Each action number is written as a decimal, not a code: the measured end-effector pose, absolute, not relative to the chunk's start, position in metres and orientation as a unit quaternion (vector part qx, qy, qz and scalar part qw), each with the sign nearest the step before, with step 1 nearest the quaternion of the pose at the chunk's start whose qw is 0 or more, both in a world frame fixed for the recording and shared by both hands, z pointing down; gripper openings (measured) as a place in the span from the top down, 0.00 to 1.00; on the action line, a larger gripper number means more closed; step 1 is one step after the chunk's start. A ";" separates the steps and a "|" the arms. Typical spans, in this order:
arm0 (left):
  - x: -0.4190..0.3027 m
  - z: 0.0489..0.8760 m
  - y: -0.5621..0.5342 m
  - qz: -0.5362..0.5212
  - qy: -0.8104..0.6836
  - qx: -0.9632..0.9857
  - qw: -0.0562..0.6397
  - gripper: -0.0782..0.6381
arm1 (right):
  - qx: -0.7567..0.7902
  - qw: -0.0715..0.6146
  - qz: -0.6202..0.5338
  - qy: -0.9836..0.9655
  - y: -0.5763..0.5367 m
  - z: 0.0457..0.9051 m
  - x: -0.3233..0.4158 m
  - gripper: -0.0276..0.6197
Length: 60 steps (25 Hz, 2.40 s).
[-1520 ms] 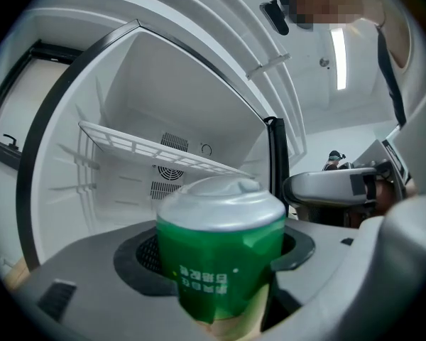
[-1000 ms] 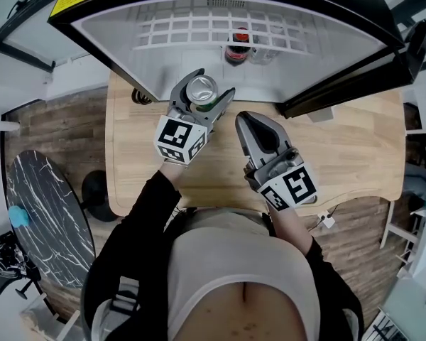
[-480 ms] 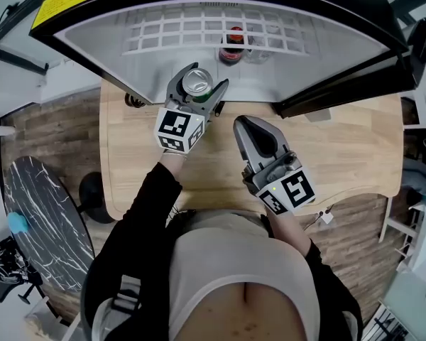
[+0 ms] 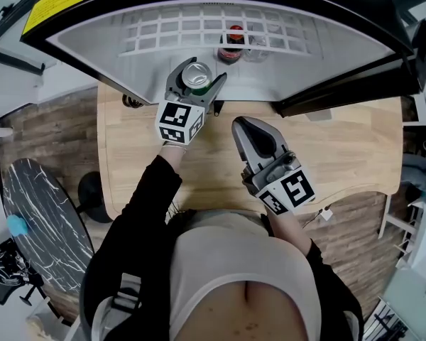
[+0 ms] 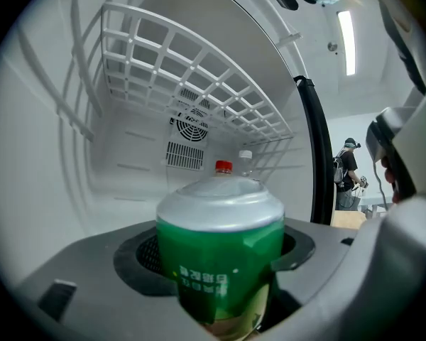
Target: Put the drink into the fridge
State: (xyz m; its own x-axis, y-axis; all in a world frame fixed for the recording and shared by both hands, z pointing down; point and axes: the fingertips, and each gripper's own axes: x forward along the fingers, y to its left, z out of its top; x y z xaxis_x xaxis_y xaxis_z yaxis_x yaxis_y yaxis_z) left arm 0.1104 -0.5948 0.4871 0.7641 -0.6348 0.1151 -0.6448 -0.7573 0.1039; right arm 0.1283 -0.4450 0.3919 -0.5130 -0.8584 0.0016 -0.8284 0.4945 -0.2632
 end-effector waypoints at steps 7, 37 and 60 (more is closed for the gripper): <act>0.113 0.493 -0.607 0.040 -0.339 0.938 0.065 0.41 | -0.489 0.059 -0.126 0.861 -0.444 0.400 0.126 0.91; 0.128 0.498 -0.635 0.075 -0.313 0.946 0.031 0.41 | -0.487 0.064 -0.132 0.861 -0.444 0.402 0.121 0.91; 0.139 0.497 -0.650 0.083 -0.236 0.967 0.038 0.41 | -0.483 0.066 -0.137 0.862 -0.444 0.401 0.113 0.91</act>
